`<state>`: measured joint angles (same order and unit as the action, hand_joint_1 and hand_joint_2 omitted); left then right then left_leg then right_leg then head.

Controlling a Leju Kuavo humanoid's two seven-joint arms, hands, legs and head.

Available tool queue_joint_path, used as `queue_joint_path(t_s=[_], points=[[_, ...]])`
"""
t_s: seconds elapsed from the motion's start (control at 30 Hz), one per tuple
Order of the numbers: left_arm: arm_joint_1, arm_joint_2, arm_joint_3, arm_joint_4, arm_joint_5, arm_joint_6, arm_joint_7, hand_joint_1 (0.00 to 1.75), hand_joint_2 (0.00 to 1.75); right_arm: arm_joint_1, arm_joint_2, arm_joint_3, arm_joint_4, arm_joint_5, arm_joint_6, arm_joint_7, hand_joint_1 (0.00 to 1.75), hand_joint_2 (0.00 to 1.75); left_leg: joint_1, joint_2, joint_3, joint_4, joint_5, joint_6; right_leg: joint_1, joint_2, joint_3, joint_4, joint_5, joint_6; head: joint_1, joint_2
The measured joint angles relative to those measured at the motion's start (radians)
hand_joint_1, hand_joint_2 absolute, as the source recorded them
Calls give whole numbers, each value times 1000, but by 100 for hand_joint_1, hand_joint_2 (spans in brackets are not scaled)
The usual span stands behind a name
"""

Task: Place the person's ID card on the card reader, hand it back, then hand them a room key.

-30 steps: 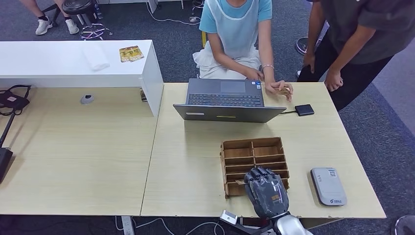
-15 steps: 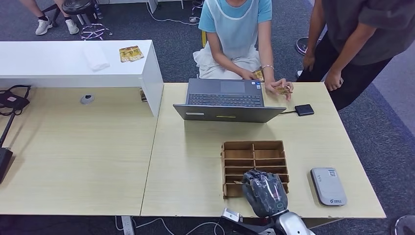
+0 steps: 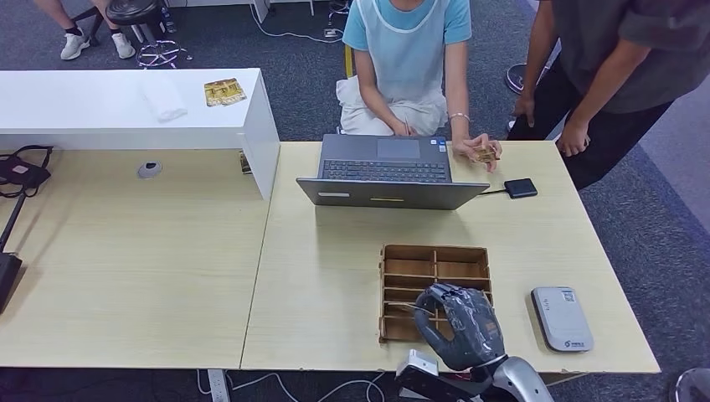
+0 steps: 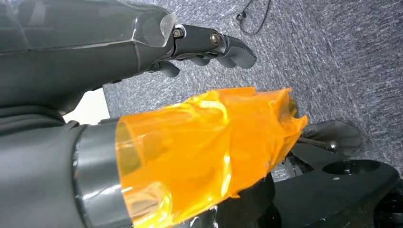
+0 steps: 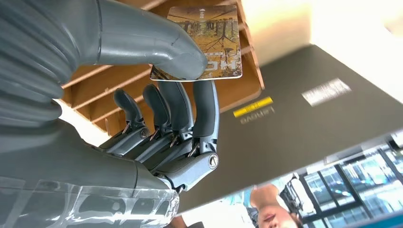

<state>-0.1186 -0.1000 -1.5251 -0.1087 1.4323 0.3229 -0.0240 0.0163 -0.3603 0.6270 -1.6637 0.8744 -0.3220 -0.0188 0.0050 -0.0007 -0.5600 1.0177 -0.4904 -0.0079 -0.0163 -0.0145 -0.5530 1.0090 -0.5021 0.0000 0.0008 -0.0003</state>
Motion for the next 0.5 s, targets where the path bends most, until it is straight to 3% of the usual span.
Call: queue_joint_path(t_s=[0.17,0.33,0.5], points=[[0,0,0,0,10,0,-6,0,0,20,-10,-43,-63,-85,20,-60,151,175,0,0,0,0,0,0,0,0,0,0,0,0,0,0],[0,0,0,0,16,-2,-12,0,0,24,-13,-82,-120,-174,46,-135,166,175,0,0,0,0,0,0,0,0,0,0,0,0,0,0],[0,1,0,0,15,-6,-14,0,0,-10,-18,-116,-166,-211,69,-187,173,175,0,1,0,0,0,0,0,1,0,0,1,-1,0,0]])
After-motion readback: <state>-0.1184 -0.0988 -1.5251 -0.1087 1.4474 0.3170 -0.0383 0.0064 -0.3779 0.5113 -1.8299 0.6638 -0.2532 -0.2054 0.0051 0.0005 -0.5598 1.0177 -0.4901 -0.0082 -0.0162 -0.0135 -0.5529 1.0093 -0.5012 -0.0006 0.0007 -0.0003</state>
